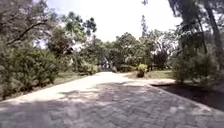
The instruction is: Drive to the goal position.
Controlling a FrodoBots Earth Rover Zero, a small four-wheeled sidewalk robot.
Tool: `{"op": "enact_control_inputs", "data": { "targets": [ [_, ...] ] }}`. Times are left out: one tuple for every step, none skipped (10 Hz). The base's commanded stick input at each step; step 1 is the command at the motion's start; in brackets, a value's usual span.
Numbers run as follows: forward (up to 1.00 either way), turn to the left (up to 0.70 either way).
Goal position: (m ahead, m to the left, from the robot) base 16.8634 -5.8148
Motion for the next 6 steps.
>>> {"op": "enact_control_inputs", "data": {
  "targets": [
    [0.5, 0.0],
    [0.5, 0.0],
    [0.5, 0.0],
    [0.5, 0.0],
    [0.5, 0.0],
    [0.5, 0.0]
  ]
}}
